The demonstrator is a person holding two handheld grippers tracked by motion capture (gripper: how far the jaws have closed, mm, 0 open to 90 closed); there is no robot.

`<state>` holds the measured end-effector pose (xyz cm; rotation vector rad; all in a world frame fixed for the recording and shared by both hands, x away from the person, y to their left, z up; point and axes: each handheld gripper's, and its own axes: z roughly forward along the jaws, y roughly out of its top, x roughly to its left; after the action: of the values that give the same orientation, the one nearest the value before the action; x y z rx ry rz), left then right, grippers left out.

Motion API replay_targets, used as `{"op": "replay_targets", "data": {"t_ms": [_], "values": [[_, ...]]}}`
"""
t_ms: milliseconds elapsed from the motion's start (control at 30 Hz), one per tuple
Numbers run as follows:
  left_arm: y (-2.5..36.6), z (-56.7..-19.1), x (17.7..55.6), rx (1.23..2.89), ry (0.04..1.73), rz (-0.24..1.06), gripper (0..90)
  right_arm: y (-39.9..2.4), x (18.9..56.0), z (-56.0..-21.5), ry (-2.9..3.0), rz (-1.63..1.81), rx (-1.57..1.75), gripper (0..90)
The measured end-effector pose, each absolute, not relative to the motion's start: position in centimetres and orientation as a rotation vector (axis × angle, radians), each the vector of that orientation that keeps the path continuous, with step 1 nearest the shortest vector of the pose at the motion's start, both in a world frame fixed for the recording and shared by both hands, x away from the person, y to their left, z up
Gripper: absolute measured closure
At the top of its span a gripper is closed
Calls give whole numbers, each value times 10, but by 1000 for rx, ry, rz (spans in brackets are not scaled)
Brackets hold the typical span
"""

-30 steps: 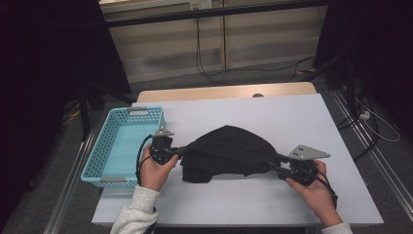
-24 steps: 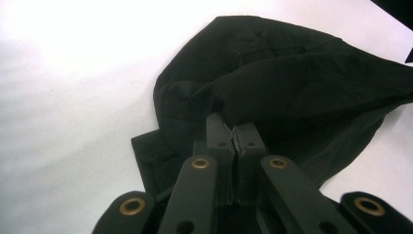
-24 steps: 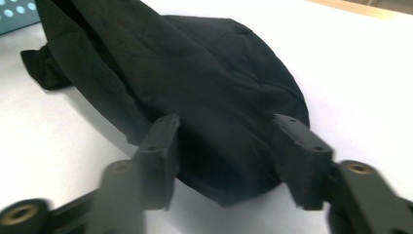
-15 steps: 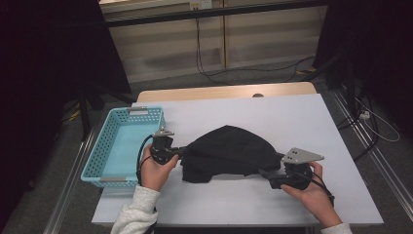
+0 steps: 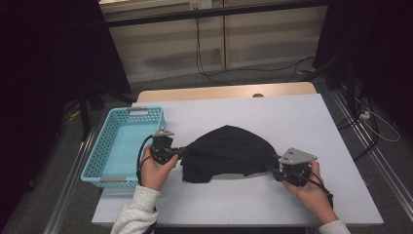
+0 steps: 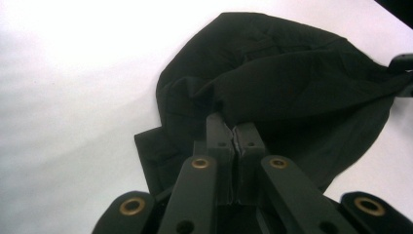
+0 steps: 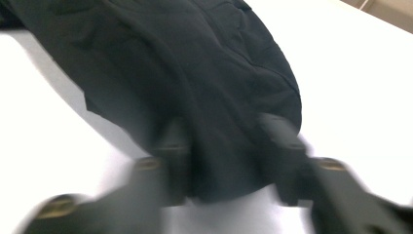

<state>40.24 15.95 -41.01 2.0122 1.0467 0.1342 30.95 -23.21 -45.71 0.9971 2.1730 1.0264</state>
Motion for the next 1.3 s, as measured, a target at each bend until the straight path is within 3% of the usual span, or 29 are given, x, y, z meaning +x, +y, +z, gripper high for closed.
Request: {"op": "replay_targets", "data": {"t_ms": [67,133,400,600,767,1000,1300], "values": [[159,-410,402,2013,1044,132,881,-234,308,-454,2195,1043,984,792],[159,-409,402,2009,1044,135,881,-237,307,-450,2203,1059,981,854],[151,-410,400,2004,992,96,867,-258,302,-437,2125,1114,1064,862],[148,-412,400,1997,975,71,804,-260,303,-442,2124,1097,1108,861],[149,-410,399,1993,963,94,668,-258,304,-442,2123,1106,1114,860],[145,-405,394,1987,921,130,407,-255,305,-441,2123,1115,1110,860],[135,-412,389,2066,823,164,222,-253,306,-439,2120,1137,1120,859]]}}
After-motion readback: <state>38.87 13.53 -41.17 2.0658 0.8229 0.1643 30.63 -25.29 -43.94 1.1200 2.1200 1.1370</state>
